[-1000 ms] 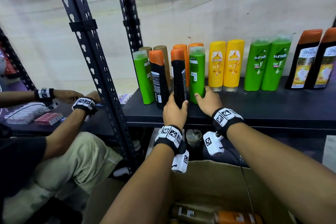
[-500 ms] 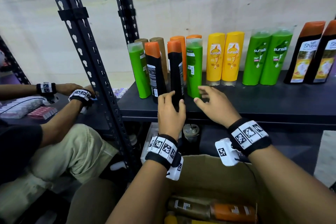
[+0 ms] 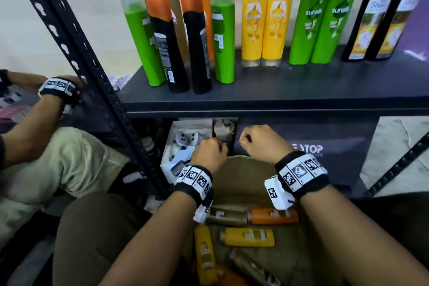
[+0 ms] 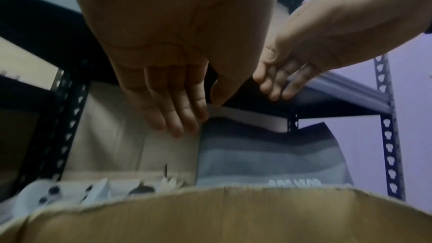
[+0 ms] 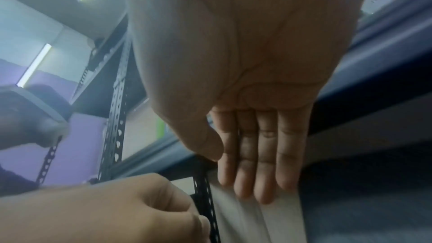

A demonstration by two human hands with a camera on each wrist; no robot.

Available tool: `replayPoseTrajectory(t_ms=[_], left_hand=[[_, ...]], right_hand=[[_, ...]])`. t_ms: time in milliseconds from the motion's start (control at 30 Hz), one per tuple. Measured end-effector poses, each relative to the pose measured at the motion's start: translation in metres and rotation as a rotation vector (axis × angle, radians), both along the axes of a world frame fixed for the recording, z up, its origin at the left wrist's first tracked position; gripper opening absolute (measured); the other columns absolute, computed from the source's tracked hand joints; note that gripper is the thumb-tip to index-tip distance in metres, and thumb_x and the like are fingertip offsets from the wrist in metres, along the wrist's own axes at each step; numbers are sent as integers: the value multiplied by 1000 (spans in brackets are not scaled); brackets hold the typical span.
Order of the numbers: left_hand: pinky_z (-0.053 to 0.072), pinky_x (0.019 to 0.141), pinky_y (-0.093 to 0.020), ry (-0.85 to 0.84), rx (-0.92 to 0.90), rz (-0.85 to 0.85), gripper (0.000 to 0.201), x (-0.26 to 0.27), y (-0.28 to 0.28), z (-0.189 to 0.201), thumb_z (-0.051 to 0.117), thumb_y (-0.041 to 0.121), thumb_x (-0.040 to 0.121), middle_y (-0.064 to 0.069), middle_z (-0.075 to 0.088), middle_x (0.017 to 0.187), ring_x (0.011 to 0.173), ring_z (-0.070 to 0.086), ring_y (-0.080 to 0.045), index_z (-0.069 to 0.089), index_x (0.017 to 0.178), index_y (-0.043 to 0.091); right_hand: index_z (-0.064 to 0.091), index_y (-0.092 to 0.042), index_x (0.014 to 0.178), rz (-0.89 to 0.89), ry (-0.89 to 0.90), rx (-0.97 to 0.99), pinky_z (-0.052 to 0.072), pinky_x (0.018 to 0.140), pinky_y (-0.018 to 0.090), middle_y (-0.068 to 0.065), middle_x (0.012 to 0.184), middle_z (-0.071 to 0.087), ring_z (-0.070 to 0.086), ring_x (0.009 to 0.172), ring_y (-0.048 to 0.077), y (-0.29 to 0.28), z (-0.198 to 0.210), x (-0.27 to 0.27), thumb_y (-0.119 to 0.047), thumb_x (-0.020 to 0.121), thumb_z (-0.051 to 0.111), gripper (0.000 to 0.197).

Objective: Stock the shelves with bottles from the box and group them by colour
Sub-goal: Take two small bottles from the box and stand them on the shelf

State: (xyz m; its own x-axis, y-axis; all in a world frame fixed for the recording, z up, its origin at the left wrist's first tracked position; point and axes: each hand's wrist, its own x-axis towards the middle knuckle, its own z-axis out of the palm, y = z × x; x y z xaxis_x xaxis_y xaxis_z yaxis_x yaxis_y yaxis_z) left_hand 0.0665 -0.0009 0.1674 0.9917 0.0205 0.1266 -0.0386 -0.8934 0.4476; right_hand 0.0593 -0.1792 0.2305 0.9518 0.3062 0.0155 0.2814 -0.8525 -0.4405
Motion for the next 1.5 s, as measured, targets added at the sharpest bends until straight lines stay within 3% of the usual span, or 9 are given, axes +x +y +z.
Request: replayPoseTrajectory(t_ms=[100,167,433,633,867,1100,1300,1400,1500], left_hand=[[55,73,-40,115,77,-15,27,-3,2,-30,52,32,97,-19,68,95,88,66,-39,65,91,9],[51,73,-36,184,162,-13,29,-5,6,-47,52,34,96,-17,69,98,92,67,-37,67,94,10],[56,89,-40,433,279,-51,41,-23,16,-101,47,39,99,-17,69,114,103,65,-36,70,110,6],[49,100,-41,567,329,-76,51,-30,21,-134,45,40,103,-21,59,133,120,58,-37,56,133,1],[50,95,-40,706,291,-65,36,-23,22,-161,52,30,102,-20,65,126,115,62,-35,67,116,0],[50,79,-37,760,315,-96,33,0,12,-191,57,30,99,-22,66,118,104,64,-38,67,100,-1],[49,91,-37,836,393,-139,48,12,6,-242,54,38,101,-22,63,127,118,59,-37,62,119,-5],[49,93,-36,859,411,-140,45,19,6,-268,54,38,102,-20,63,129,120,60,-34,61,122,-2],[50,89,-35,892,385,-152,48,28,5,-290,57,43,101,-18,67,124,115,63,-33,66,117,-1]], right_hand=[[56,-18,74,27,157,-72,43,69,32,6,89,63,59,88,28,-1,-32,-6,-21,98,44,27],[52,-18,69,54,221,-139,38,71,31,8,88,62,58,89,30,3,-51,-8,-24,97,45,29],[54,-17,70,15,359,-263,47,73,34,4,80,60,58,82,29,1,-130,-23,-28,94,50,27],[71,-4,101,-19,463,-273,44,80,33,17,109,69,61,93,34,-15,-179,-36,-26,101,50,30],[72,-3,107,-100,545,-237,49,83,32,19,114,70,64,105,34,-28,-224,-42,-29,100,52,33],[70,-1,90,-151,644,-219,51,75,32,20,100,72,63,86,29,-44,-264,-25,-26,101,51,33],[67,-5,97,-275,632,-284,51,82,34,19,112,69,65,101,34,-61,-298,-6,-25,98,53,25],[61,-4,128,-335,626,-343,39,106,38,20,141,52,47,131,36,-67,-319,-1,-31,102,47,40],[41,-7,148,-412,632,-325,31,116,46,19,157,29,27,145,38,-70,-342,0,-33,101,51,54]])
